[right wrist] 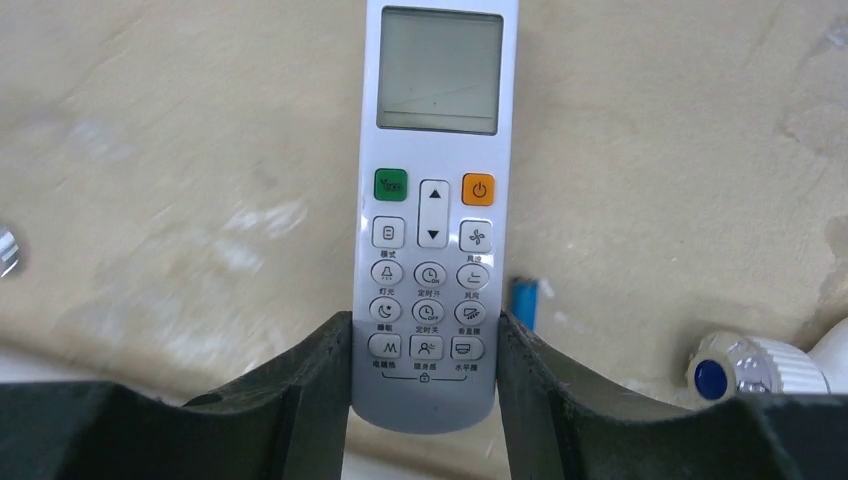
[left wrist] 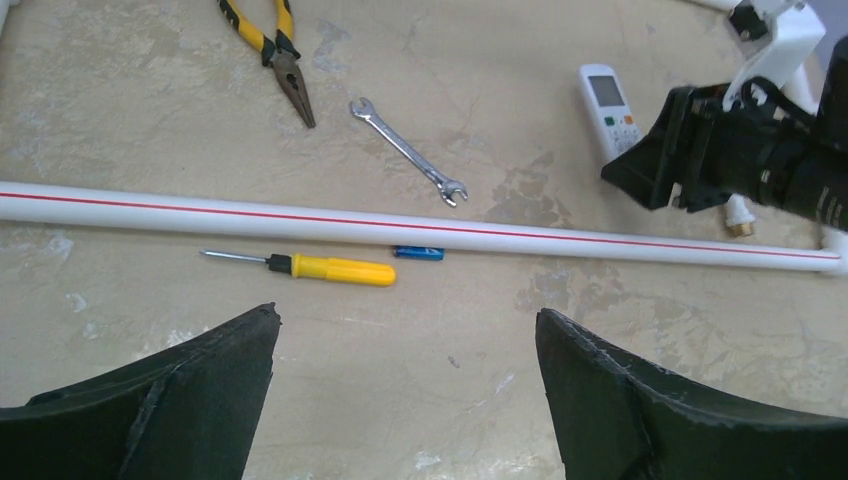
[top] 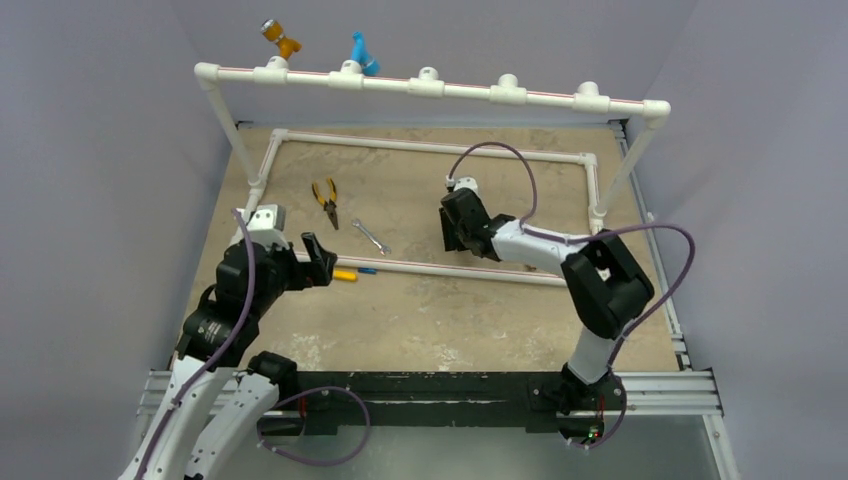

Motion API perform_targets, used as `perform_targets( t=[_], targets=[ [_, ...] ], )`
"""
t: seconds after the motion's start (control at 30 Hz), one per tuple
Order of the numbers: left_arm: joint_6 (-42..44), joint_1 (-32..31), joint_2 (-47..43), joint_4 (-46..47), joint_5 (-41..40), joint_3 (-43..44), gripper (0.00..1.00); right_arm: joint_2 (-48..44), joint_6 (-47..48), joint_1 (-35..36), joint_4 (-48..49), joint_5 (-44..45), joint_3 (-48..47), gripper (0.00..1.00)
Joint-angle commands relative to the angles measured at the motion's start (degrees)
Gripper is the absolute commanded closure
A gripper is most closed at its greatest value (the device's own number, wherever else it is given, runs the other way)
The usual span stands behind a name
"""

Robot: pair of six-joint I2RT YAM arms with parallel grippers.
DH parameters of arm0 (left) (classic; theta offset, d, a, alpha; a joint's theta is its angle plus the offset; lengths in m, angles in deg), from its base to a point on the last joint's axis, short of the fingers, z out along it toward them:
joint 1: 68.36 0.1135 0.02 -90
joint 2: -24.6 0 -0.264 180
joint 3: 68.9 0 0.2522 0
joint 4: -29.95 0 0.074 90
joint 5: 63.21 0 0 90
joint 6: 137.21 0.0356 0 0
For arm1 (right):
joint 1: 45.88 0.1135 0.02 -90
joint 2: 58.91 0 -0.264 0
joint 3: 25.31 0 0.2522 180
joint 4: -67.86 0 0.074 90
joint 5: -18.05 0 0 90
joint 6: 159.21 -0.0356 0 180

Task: Load the batteries into the remote control
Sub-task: Pick up the remote control from the center of the board, then adjust the remote control.

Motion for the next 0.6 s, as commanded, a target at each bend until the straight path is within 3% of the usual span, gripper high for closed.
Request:
perform_targets(
  t=[0.0, 0.23, 0.47, 0.57],
  targets=[
    [-7.68, 0.27, -3.51, 3.58, 2.29, -0.69, 0.03, -12.04, 10.67, 5.39, 8.26, -4.98, 5.64, 0.82],
    [-18.30, 0.17, -5.93, 9.50, 9.62, -1.37, 0.00, -27.80, 7.75, 9.17, 10.09, -12.06, 16.16, 0.84],
    [-32.13, -0.05, -4.45, 27.78, 19.63, -9.05, 0.00, -38.02, 0.67, 16.31, 9.37, -15.41, 22.09, 0.86],
    [-34.36, -0.81, -2.22, 32.17, 21.15, -10.34, 0.00, -41.04, -2.64, 18.48, 9.85, -15.58, 23.92, 0.86]
  ],
)
